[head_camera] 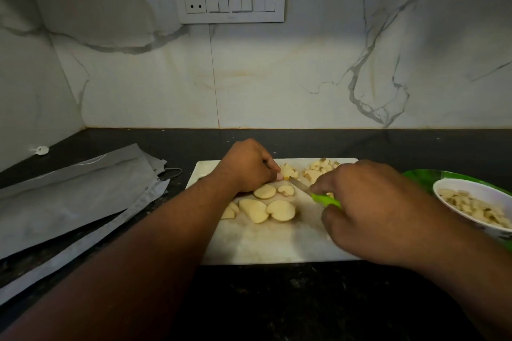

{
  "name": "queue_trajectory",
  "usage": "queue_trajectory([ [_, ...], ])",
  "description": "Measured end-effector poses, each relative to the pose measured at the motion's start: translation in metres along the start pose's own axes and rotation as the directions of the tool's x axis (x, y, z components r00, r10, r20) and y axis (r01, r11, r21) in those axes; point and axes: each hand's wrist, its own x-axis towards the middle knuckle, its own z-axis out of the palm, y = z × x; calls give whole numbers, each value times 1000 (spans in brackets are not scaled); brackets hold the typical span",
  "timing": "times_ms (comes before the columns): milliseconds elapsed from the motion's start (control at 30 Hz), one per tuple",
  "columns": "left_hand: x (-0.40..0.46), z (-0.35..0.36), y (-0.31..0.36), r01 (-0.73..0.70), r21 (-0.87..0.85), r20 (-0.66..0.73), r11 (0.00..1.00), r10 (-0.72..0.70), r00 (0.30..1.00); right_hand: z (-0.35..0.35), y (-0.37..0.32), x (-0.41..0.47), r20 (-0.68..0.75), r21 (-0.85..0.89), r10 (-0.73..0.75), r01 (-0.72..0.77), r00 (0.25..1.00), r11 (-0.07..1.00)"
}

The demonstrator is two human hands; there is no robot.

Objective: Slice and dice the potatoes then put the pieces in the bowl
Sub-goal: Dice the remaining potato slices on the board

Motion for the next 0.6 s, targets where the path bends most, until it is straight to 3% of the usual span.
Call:
queue_trajectory([
  [233,2,-4,-4,31,12,12,999,-31,999,19,7,24,-135,120,68,-52,989,991],
  [367,1,-6,-7,20,9,36,1000,-20,999,35,4,38,-85,157,46,-32,995,987],
  [600,2,-3,-3,51,-11,5,999,-50,999,35,-5,32,-28,56,17,-15,999,998],
])
